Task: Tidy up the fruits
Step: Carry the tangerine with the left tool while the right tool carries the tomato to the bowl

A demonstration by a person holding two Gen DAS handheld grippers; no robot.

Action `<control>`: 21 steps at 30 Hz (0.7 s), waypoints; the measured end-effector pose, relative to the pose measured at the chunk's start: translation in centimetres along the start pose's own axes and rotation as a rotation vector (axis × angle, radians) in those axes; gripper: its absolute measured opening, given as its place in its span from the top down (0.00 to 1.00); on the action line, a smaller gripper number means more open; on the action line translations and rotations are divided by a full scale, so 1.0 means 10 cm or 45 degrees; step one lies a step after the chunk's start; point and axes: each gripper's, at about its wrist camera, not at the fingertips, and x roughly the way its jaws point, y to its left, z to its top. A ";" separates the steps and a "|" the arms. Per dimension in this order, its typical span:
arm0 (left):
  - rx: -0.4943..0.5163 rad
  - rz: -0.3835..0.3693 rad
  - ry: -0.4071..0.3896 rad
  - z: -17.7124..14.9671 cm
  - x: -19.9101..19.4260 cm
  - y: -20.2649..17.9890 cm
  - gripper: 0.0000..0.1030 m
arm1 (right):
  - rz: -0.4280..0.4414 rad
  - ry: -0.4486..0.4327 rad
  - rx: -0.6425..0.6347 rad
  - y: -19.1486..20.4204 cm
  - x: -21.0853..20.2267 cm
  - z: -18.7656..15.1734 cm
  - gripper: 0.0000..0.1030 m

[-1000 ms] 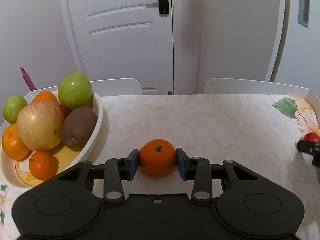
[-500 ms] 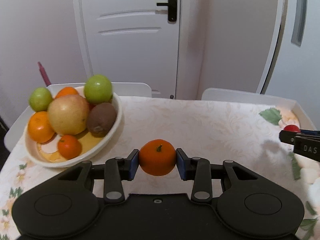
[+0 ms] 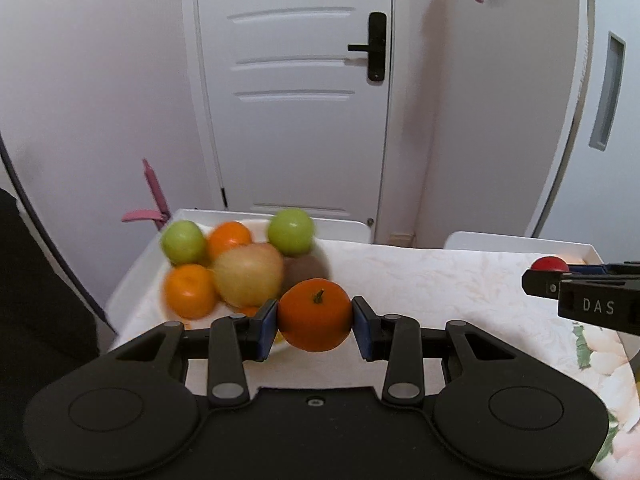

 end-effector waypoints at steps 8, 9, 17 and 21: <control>-0.009 0.034 -0.001 0.09 -0.07 0.54 0.58 | 0.057 0.011 -0.042 0.59 0.03 0.16 0.52; -0.006 0.035 -0.003 0.11 -0.06 0.60 0.58 | 0.062 0.013 -0.049 0.67 0.05 0.18 0.52; 0.044 -0.011 0.033 0.12 0.23 0.94 0.58 | 0.073 0.046 -0.033 1.12 0.29 0.23 0.52; 0.085 -0.047 0.054 0.09 0.45 1.02 0.58 | 0.062 0.062 -0.021 1.27 0.43 0.23 0.52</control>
